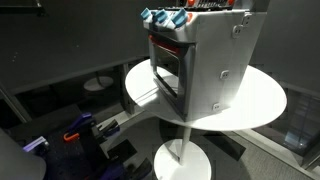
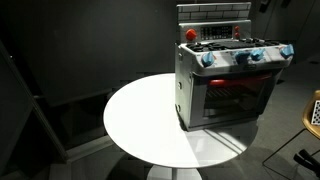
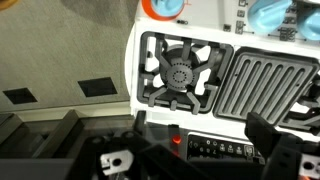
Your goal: Push the top right button on the toy stove
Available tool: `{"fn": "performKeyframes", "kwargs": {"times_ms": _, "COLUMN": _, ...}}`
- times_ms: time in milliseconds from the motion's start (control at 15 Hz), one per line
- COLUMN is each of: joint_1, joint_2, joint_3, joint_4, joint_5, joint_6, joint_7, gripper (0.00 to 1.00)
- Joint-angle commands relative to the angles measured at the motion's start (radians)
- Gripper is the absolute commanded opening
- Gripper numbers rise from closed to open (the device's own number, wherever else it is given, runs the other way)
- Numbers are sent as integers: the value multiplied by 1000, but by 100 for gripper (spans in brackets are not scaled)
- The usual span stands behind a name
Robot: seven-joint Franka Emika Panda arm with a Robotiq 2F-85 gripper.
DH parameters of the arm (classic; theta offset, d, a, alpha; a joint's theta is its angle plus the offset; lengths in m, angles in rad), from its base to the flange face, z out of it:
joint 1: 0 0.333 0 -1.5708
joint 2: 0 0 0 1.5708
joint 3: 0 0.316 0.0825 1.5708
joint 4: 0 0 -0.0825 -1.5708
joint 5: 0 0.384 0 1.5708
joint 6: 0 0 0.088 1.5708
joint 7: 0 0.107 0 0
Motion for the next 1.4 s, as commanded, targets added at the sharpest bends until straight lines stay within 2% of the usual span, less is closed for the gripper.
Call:
{"fn": "performKeyframes", "kwargs": {"times_ms": 0, "joint_1": -7, "joint_2": 94, "joint_3": -31, "joint_4": 95, "joint_5": -32, "joint_6": 15, "joint_7": -2, "gripper": 100}}
{"fn": "performKeyframes", "kwargs": {"times_ms": 800, "joint_1": 2, "joint_2": 339, "joint_3": -113, "joint_4": 292, "joint_5": -38, "joint_6": 27, "joint_7": 9, "gripper": 100}}
{"fn": "performKeyframes", "kwargs": {"times_ms": 1000, "joint_1": 10, "joint_2": 348, "joint_3": -117, "joint_4": 312, "joint_5": -5, "joint_6": -1, "joint_7": -10, "gripper": 100}}
{"fn": "performKeyframes", "kwargs": {"times_ms": 1067, "joint_1": 9, "joint_2": 338, "joint_3": -121, "joint_4": 272, "joint_5": -20, "joint_6": 32, "joint_7": -2, "gripper": 100}}
{"fn": "performKeyframes", "kwargs": {"times_ms": 1333, "joint_1": 14, "joint_2": 342, "joint_3": -121, "joint_4": 284, "joint_5": -20, "joint_6": 30, "joint_7": -2, "gripper": 100}}
